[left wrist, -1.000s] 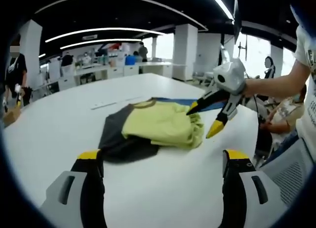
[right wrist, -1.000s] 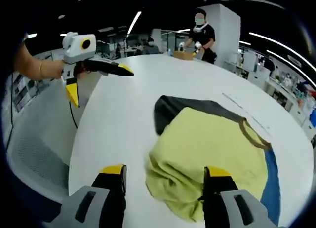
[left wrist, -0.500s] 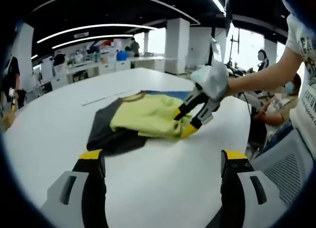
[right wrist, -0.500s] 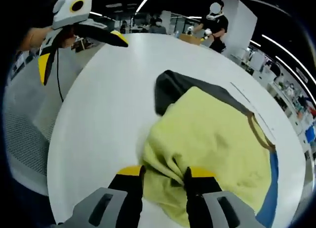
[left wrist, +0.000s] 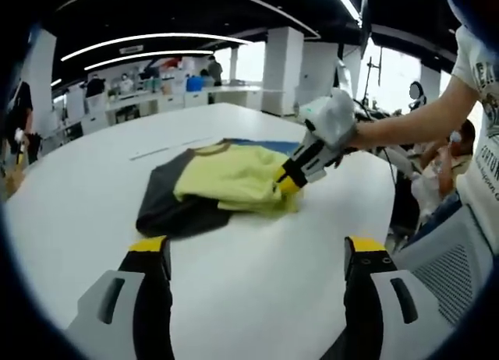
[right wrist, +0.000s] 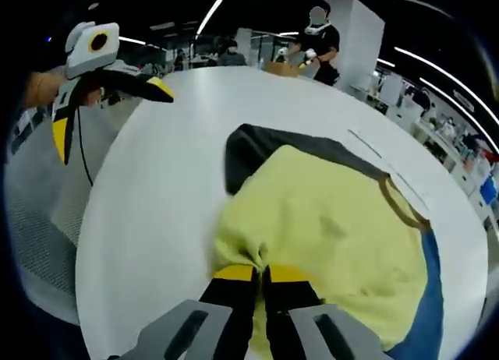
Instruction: Fold the garment on the visible template until the final outline fits inside the template.
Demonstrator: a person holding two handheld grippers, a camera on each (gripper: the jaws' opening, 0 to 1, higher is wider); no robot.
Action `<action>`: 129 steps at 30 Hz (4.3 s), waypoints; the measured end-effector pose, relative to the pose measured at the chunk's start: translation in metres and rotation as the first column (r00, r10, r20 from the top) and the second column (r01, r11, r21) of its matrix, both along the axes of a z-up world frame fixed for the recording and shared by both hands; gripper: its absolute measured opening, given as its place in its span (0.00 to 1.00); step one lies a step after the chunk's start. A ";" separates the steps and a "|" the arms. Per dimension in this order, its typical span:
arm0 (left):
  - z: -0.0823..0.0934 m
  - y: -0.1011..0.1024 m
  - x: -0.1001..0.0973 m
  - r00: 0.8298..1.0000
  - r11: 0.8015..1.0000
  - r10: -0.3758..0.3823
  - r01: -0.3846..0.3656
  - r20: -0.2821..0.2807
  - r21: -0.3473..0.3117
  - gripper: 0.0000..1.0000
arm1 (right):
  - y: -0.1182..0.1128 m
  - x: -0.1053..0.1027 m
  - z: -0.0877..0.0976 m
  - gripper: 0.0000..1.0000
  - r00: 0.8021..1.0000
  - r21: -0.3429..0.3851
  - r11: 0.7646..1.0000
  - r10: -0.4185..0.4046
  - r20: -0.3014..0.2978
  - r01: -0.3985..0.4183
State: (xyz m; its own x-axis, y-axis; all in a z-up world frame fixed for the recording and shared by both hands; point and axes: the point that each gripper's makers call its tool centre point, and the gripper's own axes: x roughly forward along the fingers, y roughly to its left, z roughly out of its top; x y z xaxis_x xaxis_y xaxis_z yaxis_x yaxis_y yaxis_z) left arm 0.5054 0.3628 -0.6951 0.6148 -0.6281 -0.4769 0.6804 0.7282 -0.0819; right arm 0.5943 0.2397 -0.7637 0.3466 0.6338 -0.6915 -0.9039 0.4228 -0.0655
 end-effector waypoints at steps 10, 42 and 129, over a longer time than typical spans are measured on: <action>0.001 0.000 0.003 1.000 1.000 -0.006 0.006 0.003 0.003 0.85 | -0.008 0.020 0.049 0.00 0.998 0.075 0.997 -0.036 0.047 0.033; -0.011 0.003 0.024 0.999 0.999 0.020 -0.021 -0.035 -0.036 0.73 | -0.047 0.130 0.005 0.00 0.929 0.052 0.931 -0.356 -0.098 0.362; -0.054 -0.075 0.151 0.987 0.987 0.139 -0.145 -0.084 -0.072 0.25 | -0.021 -0.002 0.011 0.35 0.565 0.188 0.559 -0.643 -0.518 0.808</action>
